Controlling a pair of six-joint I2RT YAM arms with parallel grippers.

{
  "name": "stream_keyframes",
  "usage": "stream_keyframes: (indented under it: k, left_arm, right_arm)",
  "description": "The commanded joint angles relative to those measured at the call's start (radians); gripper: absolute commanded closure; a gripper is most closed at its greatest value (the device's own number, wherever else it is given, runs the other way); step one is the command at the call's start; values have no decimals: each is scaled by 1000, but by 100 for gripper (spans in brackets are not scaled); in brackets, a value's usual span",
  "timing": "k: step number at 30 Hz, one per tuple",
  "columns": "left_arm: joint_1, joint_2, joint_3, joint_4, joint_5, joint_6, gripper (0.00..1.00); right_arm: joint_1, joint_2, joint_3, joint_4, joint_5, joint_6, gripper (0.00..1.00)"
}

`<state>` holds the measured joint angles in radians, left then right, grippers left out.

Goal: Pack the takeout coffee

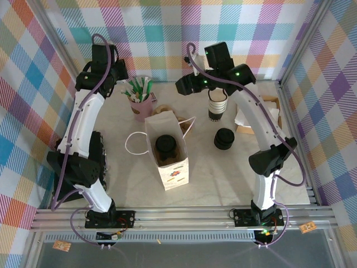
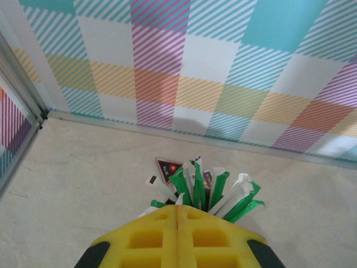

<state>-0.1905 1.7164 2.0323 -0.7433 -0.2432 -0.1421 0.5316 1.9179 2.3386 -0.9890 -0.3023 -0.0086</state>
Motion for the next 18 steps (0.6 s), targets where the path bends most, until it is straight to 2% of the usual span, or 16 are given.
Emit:
stream_keyframes:
  k: [1, 11, 18]
  left_arm:
    - [-23, -47, 35, -30, -56, -11, 100]
    - [-70, -33, 50, -20, -128, -7, 100]
    - [-92, 56, 164, -14, -156, -4, 100]
  right_arm:
    - [4, -86, -35, -15, 16, 2, 38]
    - [4, -271, -276, 53, 38, -9, 37]
    - [4, -280, -318, 46, 56, -38, 36]
